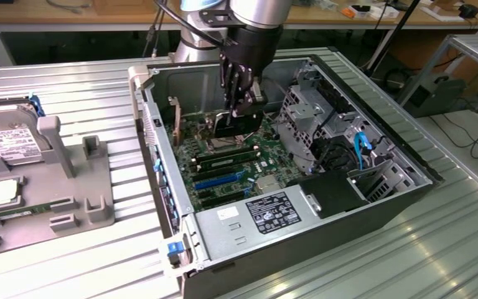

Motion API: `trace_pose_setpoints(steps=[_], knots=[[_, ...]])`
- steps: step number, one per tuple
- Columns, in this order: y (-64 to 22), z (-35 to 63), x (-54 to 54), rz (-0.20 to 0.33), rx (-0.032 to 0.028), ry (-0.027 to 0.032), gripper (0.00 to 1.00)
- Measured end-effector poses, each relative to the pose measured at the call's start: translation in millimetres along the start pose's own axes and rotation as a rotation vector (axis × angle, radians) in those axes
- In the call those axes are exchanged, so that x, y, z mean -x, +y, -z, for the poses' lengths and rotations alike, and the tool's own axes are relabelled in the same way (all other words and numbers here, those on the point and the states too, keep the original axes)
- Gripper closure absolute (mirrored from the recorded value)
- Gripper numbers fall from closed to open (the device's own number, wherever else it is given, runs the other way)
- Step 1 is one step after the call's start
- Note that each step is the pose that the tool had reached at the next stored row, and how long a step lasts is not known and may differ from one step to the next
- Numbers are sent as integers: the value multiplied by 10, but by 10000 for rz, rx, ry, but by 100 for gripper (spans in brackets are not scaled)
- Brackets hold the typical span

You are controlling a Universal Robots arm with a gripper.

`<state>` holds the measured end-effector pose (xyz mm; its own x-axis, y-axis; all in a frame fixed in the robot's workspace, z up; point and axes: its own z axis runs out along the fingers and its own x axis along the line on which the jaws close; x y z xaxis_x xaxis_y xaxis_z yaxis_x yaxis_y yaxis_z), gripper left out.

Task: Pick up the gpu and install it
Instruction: 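Insert the gpu into the slot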

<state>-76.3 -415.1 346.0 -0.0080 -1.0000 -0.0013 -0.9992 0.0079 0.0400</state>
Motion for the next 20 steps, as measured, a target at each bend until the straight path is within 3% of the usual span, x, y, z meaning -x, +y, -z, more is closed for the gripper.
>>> trace_pose_setpoints(steps=[20], knots=[[-3,-65,-169,-1,0,0,73]])
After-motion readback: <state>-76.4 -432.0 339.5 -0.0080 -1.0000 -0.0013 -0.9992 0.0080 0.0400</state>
